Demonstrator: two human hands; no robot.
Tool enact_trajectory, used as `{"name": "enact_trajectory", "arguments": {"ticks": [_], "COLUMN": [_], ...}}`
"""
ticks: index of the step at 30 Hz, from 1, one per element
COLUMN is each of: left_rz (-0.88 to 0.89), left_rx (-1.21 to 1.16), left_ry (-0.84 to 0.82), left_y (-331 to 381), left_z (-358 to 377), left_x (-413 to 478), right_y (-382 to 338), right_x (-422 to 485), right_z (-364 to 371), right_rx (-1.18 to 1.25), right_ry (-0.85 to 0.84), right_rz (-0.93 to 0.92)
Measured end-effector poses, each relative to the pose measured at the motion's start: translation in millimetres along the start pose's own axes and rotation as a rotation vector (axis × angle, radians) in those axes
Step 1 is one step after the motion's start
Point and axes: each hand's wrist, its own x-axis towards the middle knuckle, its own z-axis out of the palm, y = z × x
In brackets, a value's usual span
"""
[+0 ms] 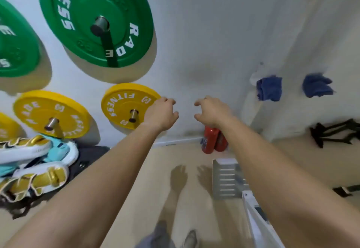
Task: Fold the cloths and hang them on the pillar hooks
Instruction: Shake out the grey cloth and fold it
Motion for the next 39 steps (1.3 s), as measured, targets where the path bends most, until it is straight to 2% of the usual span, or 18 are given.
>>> {"name": "enact_trajectory", "arguments": {"ticks": [6, 14, 23, 27, 33, 37, 39], "left_rz": [-0.125, -0.23, -0.346, -0.424, -0.5, -0.568, -0.594], "left_rx": [-0.019, -0.069, -0.155, -0.193, -0.228, -0.287, -0.282], "left_ry": [-0.266, -0.497, -0.741, -0.808, -0.865, -0.775, -0.658], "left_y": [-81, -201, -368, -431, -482, -502, -511], "left_z": [99, 215, 451, 561, 710, 802, 844], "left_x": [-124, -278, -442, -506, -562, -556, -545], "right_y": [-40, -116, -194, -212, -201, -182, -175], "right_x": [-71, -164, -256, -293, -303, -279, -261], "right_z": [157, 336, 649, 785, 944, 1038, 1078], "right_rx": [0.057, 0.178, 0.249, 0.245, 0.206, 0.156, 0.106], "right_ry": [-0.288, -0.491, -0.634, -0.706, -0.746, -0.71, -0.626], "right_rz": [0.063, 0.186, 0.34, 0.346, 0.31, 0.225, 0.131]}}
